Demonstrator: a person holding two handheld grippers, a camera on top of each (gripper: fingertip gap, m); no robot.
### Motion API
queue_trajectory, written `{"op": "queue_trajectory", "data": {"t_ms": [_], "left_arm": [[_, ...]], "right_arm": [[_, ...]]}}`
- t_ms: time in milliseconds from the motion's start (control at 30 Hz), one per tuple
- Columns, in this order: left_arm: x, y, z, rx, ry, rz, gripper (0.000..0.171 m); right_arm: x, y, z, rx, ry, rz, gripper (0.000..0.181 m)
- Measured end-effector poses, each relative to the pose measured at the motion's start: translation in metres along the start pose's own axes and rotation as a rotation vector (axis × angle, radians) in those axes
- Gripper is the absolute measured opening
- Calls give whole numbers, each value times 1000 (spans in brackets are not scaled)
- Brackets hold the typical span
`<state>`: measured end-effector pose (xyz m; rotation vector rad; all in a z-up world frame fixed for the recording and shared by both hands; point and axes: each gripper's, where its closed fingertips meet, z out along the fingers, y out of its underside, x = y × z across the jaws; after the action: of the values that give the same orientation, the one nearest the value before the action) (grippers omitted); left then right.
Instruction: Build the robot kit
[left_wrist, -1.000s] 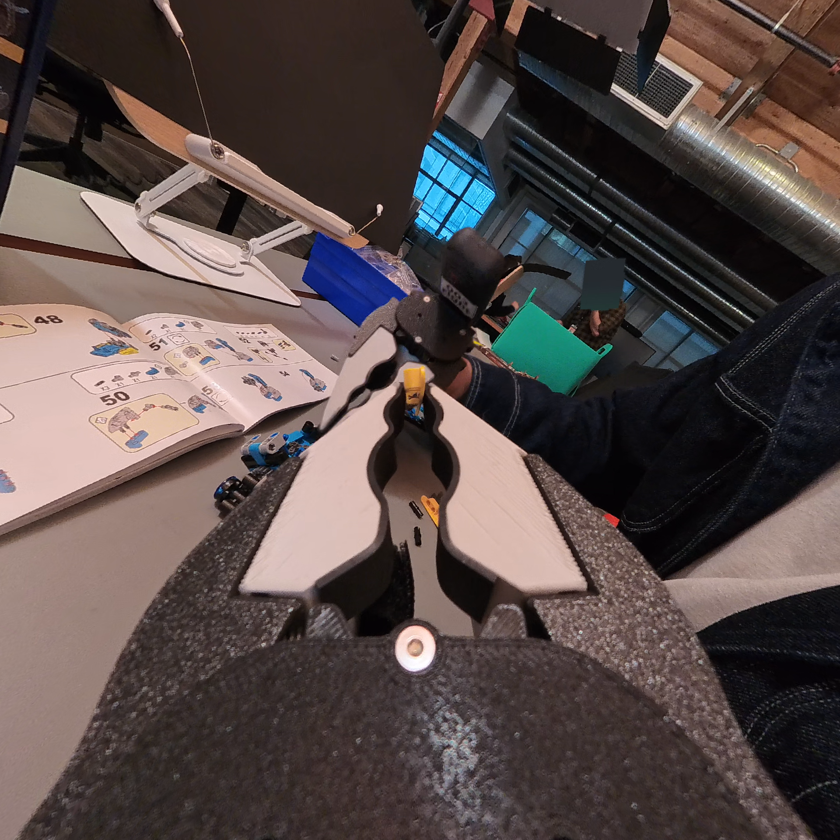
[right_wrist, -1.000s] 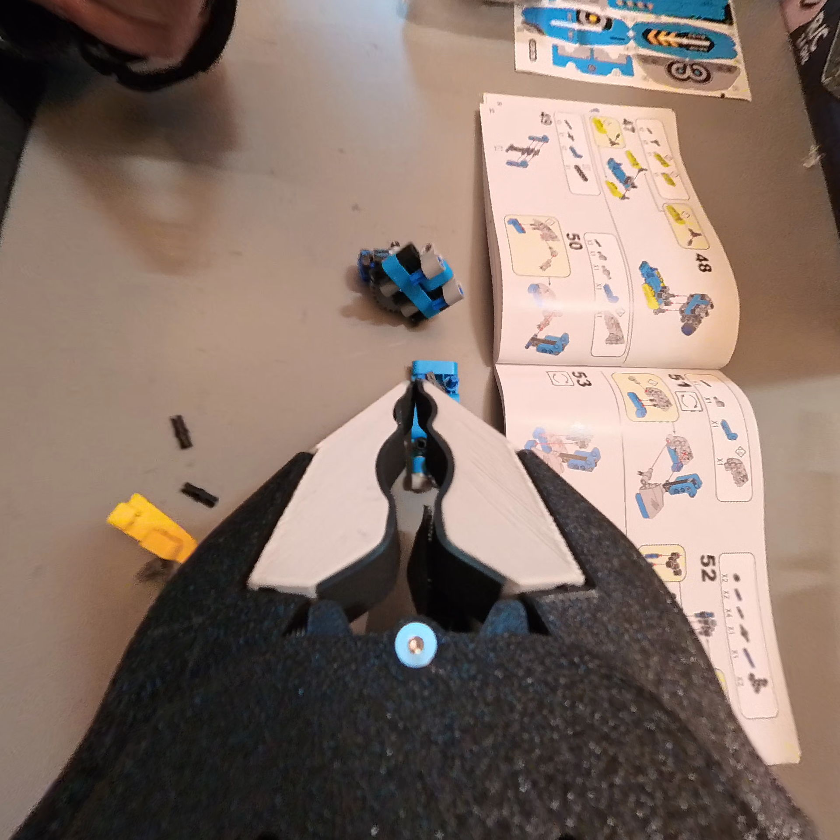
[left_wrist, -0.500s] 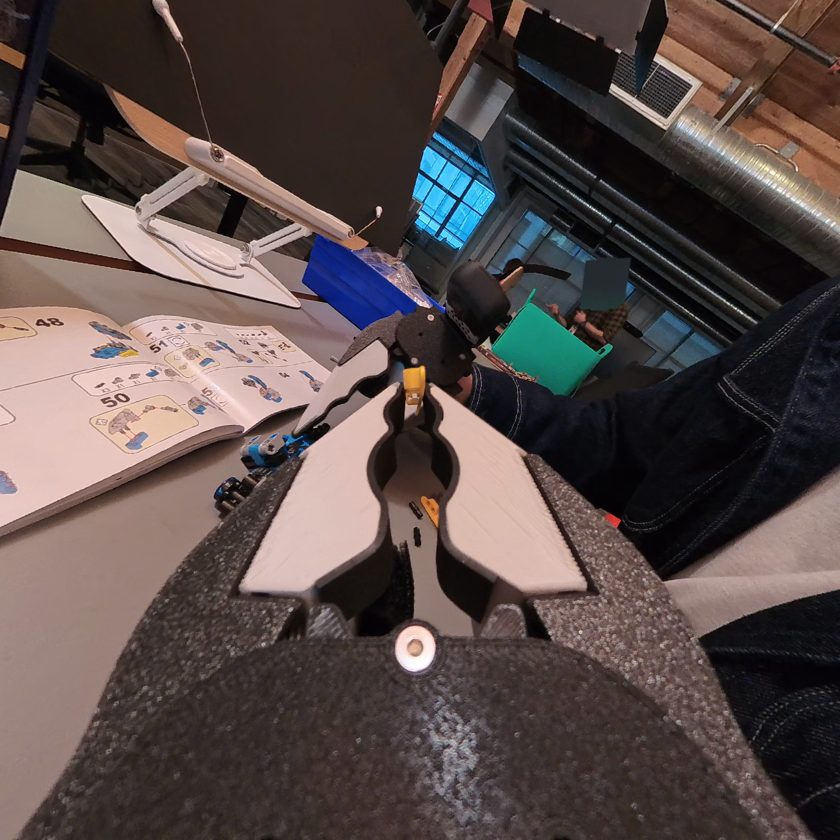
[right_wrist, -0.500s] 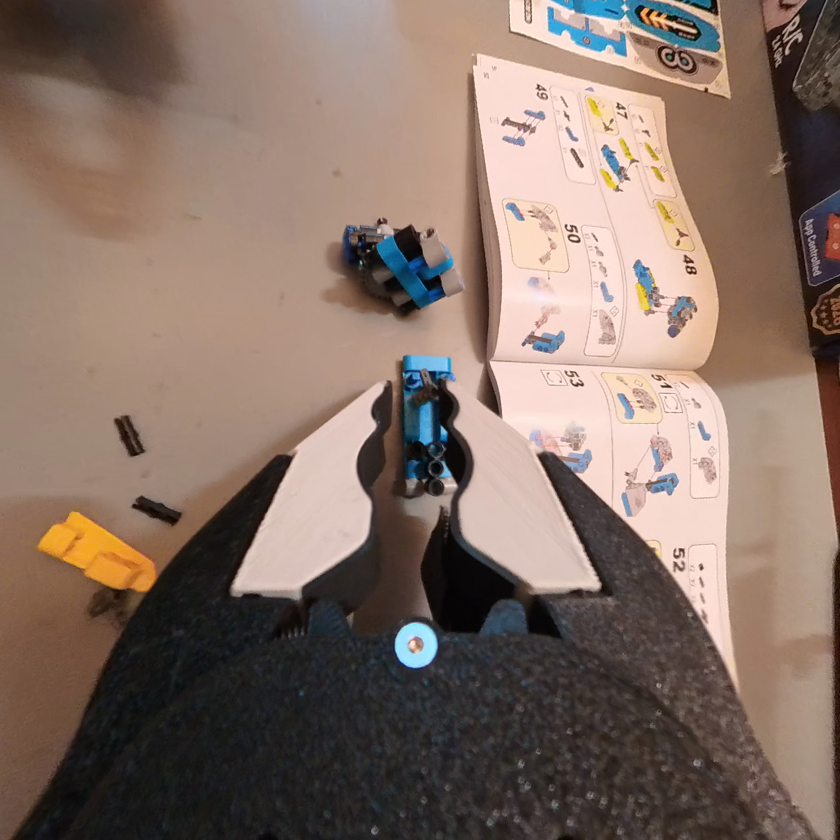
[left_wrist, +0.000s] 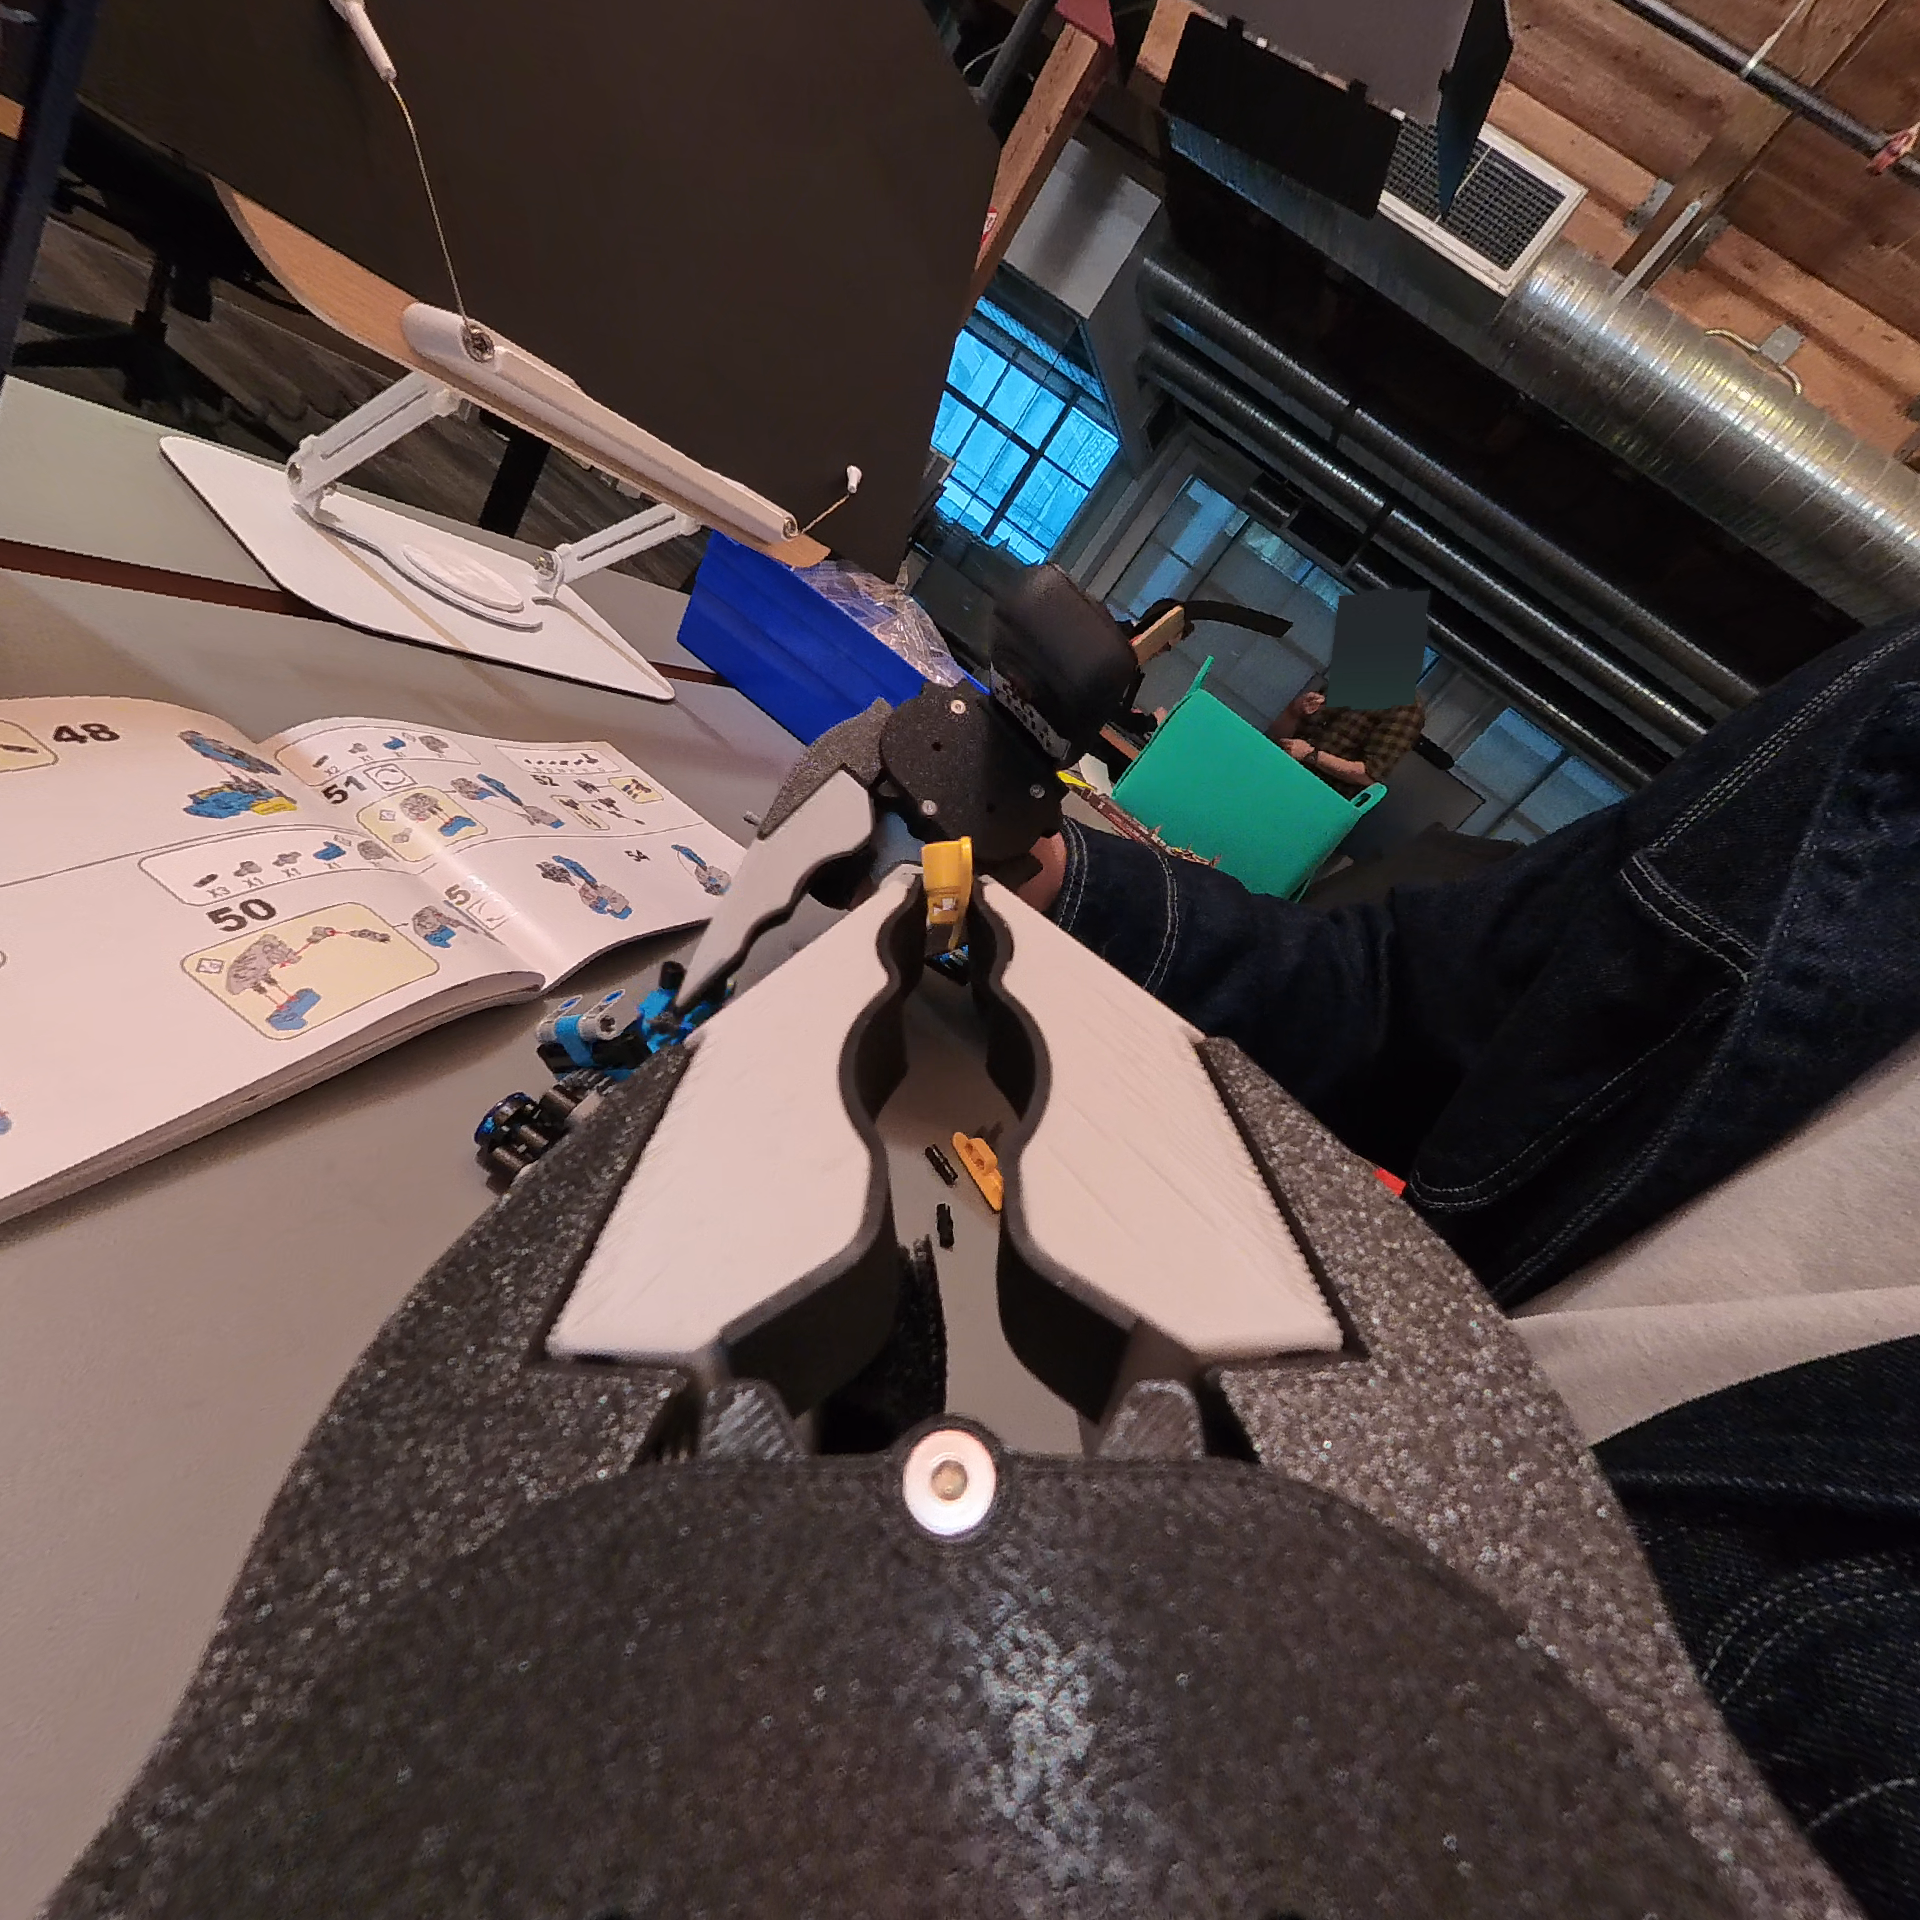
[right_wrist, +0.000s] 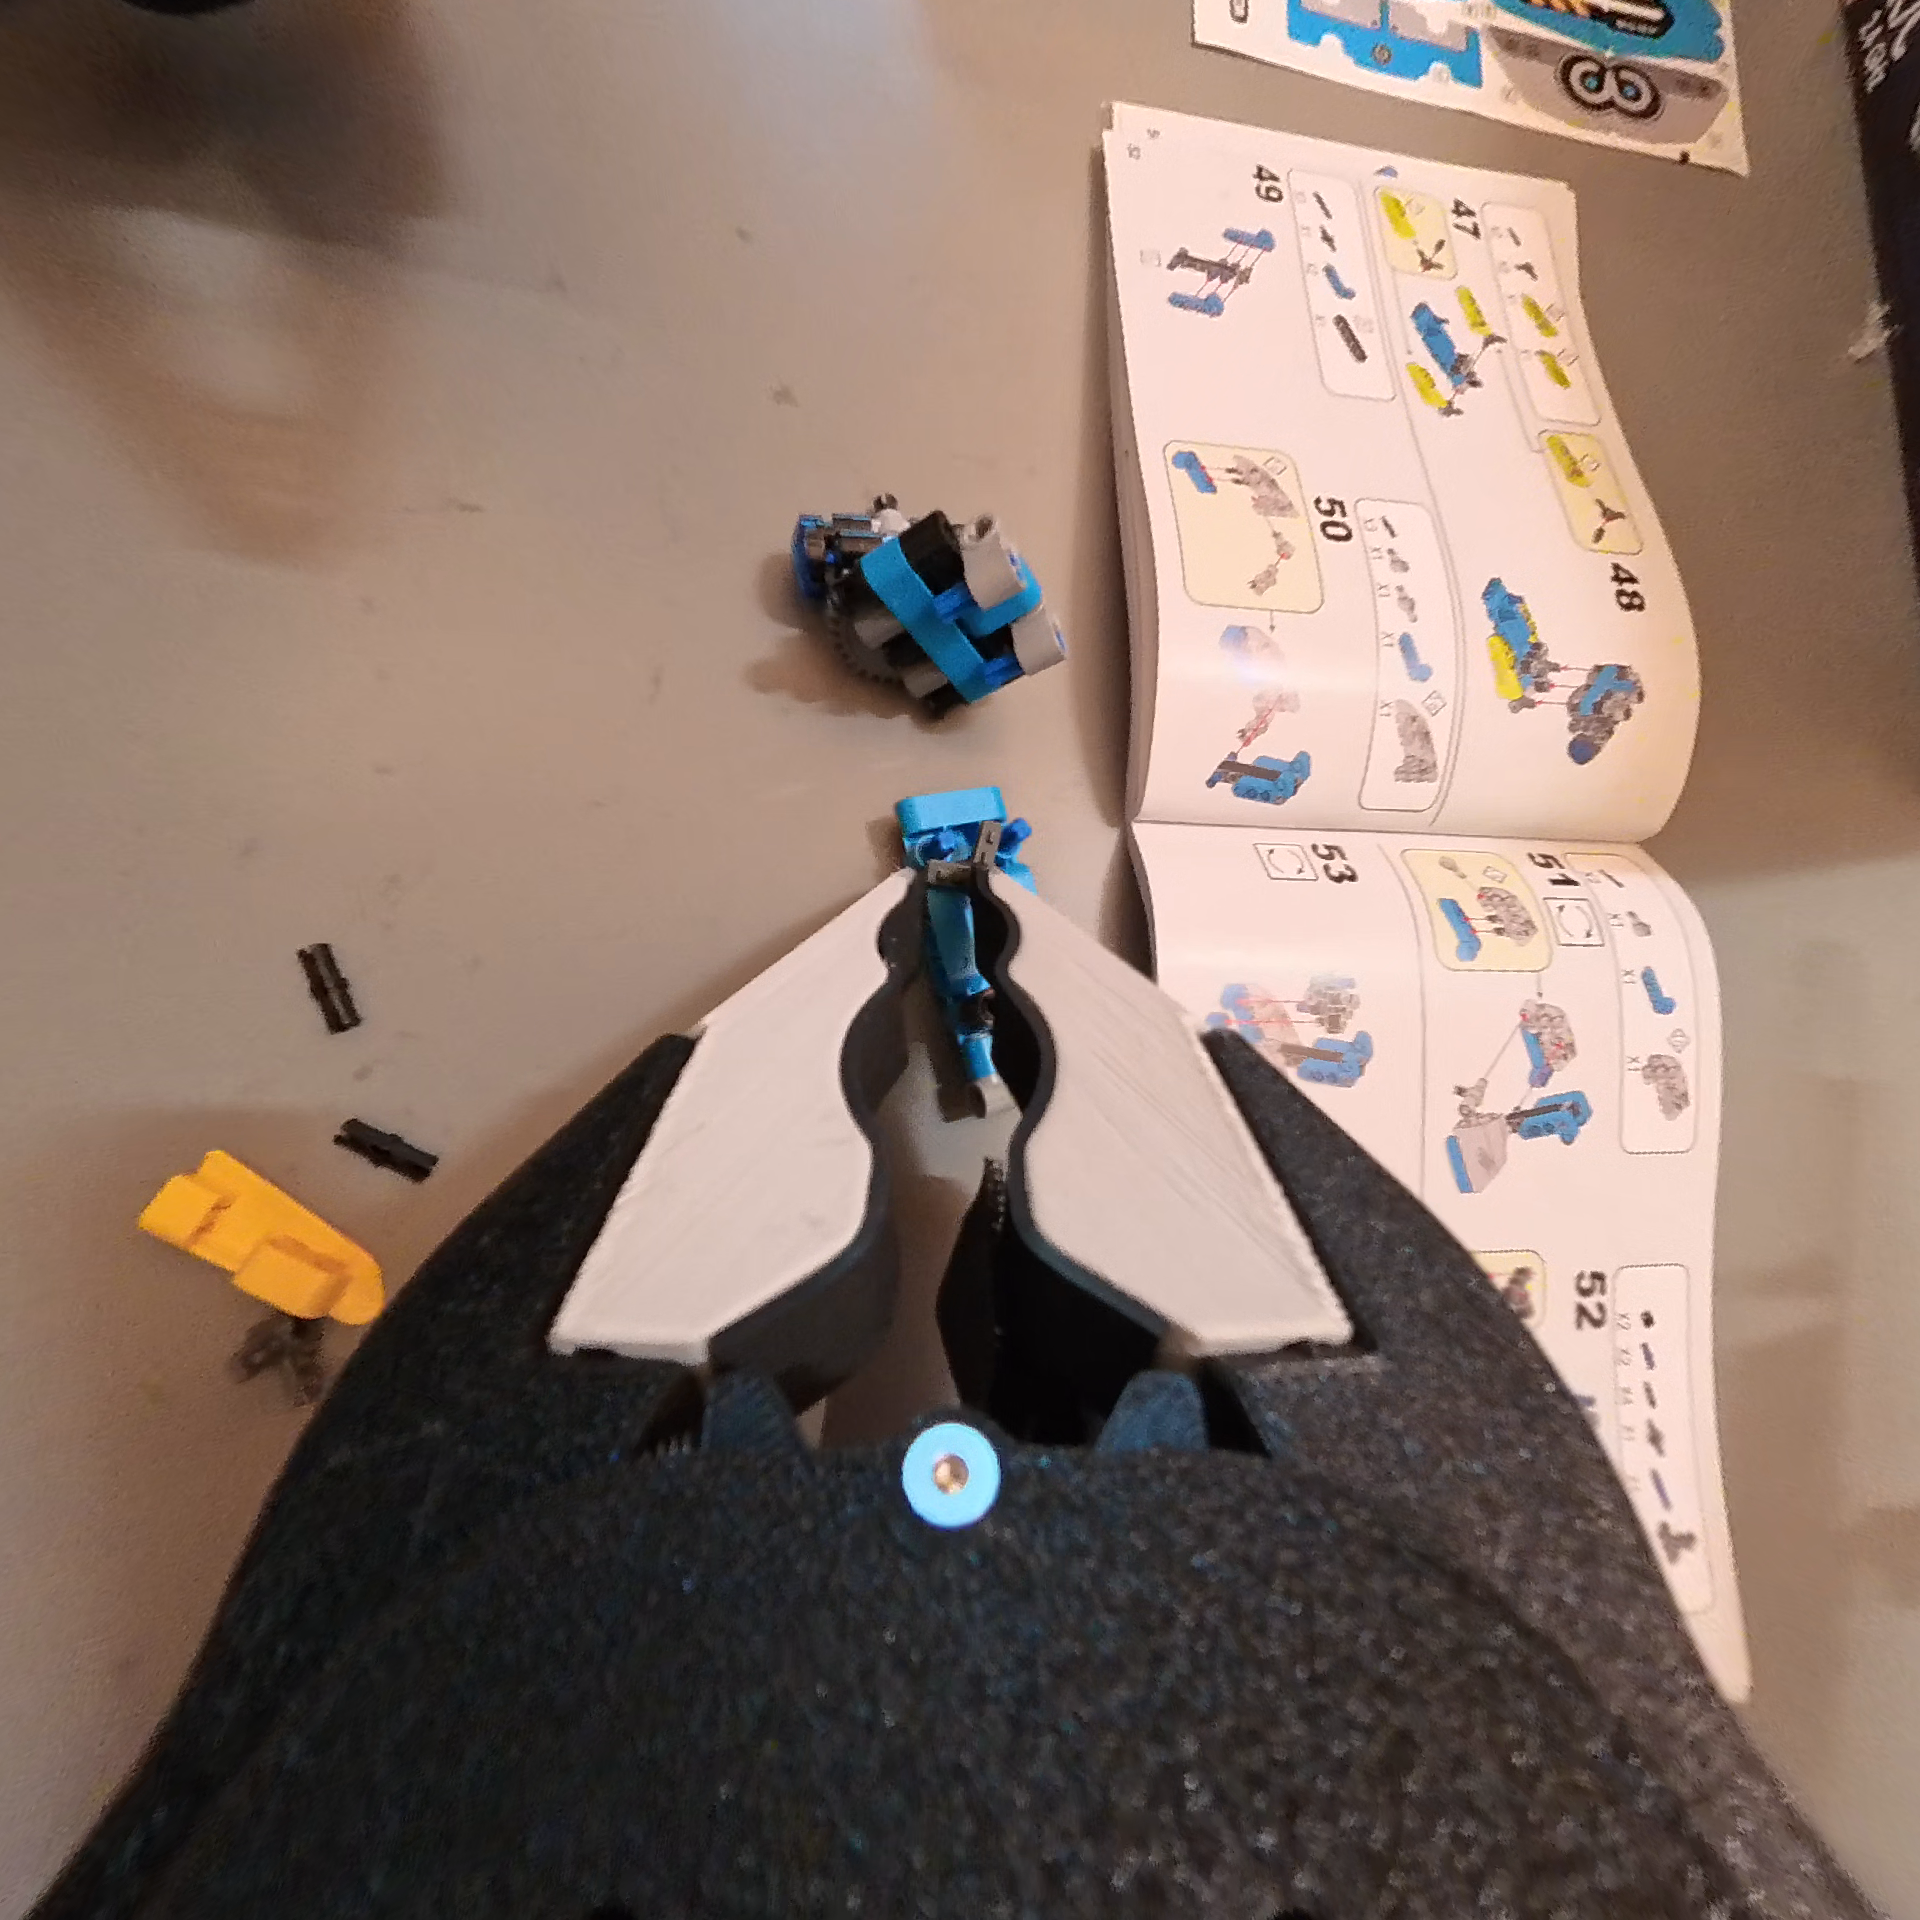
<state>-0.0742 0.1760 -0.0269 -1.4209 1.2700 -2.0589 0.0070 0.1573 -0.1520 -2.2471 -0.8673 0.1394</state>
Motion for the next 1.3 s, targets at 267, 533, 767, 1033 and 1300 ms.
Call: {"op": "queue_trajectory", "data": {"t_ms": [267, 533, 767, 1033, 1300], "left_arm": [[1, 0, 0, -2, 4, 4, 7], [5, 2, 2, -11, 21, -2, 7], [10, 4, 5, -18, 38, 4, 7], [10, 1, 4, -3, 40, -6, 8], [11, 6, 6, -25, 34, 11, 7]], "right_arm": [[-8, 2, -12, 58, -18, 86, 8], [-78, 36, -62, -31, -386, 374, 7], [-84, 65, -75, -52, -393, 484, 0], [-111, 56, -98, 44, -212, 352, 17], [-137, 59, -81, 76, -19, 332, 12]]}}
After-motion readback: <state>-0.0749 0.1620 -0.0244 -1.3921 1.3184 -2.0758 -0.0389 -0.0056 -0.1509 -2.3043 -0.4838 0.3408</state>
